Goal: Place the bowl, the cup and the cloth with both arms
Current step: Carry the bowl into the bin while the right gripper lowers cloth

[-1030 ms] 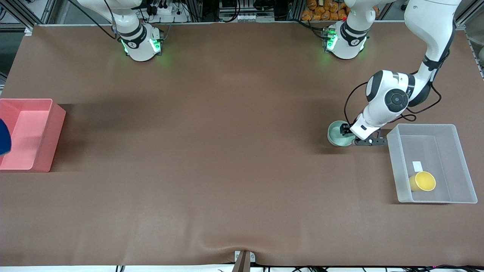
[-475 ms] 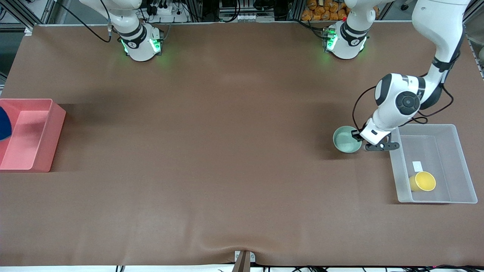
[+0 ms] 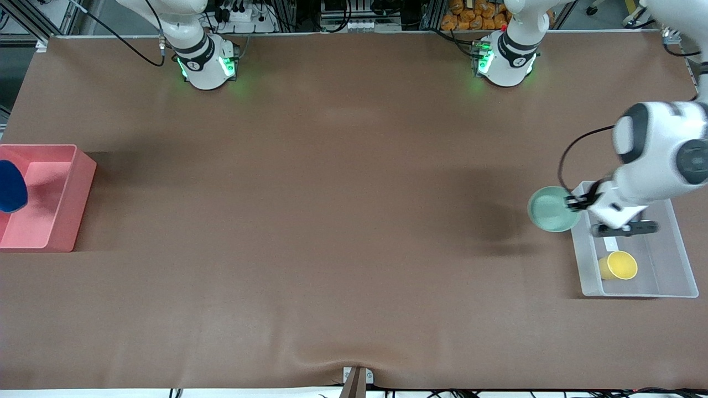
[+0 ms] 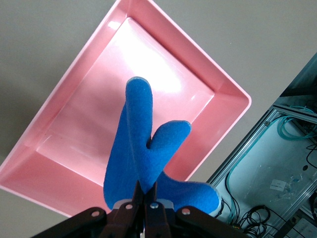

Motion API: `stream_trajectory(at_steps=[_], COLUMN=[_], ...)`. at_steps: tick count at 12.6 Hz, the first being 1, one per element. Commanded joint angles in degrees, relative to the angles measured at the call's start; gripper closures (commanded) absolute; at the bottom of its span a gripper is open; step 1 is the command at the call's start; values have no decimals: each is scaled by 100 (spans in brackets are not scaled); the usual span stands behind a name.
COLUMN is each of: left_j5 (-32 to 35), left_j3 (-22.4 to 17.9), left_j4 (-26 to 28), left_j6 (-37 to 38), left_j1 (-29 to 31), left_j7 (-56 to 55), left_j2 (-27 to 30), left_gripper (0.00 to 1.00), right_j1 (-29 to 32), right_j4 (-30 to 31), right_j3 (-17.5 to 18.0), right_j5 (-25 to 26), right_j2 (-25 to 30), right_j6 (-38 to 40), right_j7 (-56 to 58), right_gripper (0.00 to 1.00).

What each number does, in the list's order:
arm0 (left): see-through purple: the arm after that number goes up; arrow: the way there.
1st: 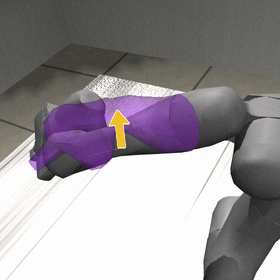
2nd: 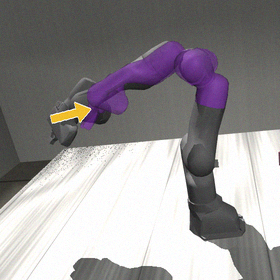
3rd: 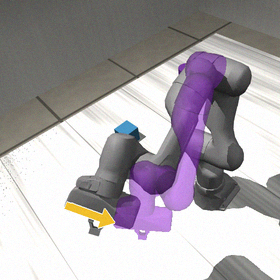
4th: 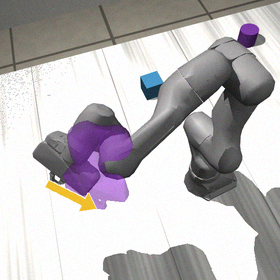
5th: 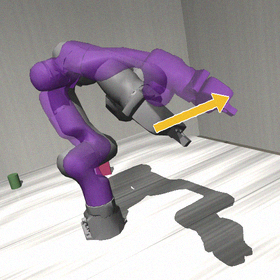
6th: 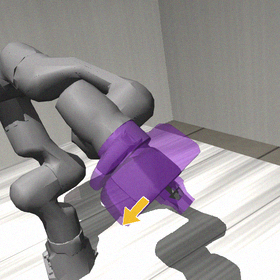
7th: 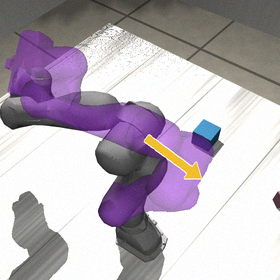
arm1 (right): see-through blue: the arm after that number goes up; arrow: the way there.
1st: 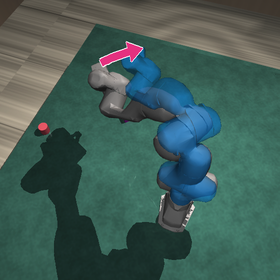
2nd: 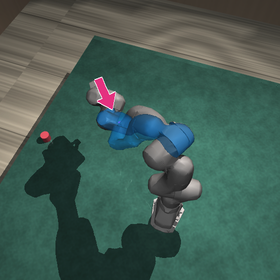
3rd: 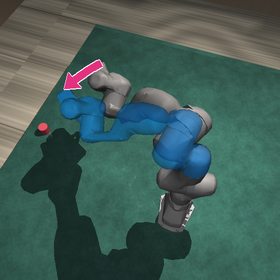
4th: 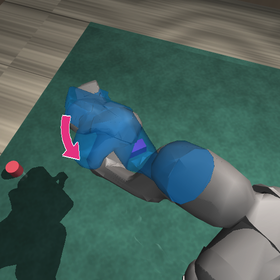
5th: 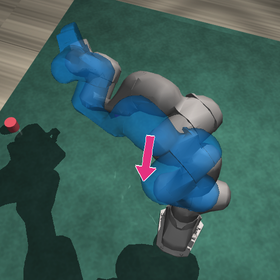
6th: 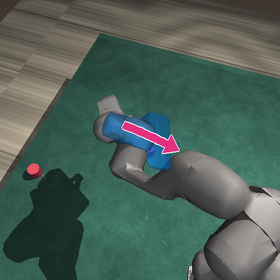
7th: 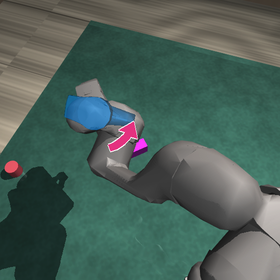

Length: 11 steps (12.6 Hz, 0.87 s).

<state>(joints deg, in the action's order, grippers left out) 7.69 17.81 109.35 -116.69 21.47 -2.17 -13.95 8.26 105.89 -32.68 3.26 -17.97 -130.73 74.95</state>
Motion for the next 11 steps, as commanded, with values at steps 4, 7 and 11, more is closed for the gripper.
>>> stream_trajectory(at_steps=[4,7,11], left_j5=[-154,-242,-32], left_j3=[64,29,29], left_j4=[-237,-686,-644], left_j6=[155,-2,-809], left_j1=[1657,1834,1870], left_j7=[1394,1403,1429], left_j2=[-107,-678,-1267], left_gripper=[100,100,100], right_j1=[88,88,70], right_j4=[677,705,661], right_j3=[87,104,271], right_j5=[69,-297,-914], right_j2=[57,-241,-584], right_j6=[-1066,-1288,-1297], right_j7=[46,20,29], right_gripper=[100,100,100])
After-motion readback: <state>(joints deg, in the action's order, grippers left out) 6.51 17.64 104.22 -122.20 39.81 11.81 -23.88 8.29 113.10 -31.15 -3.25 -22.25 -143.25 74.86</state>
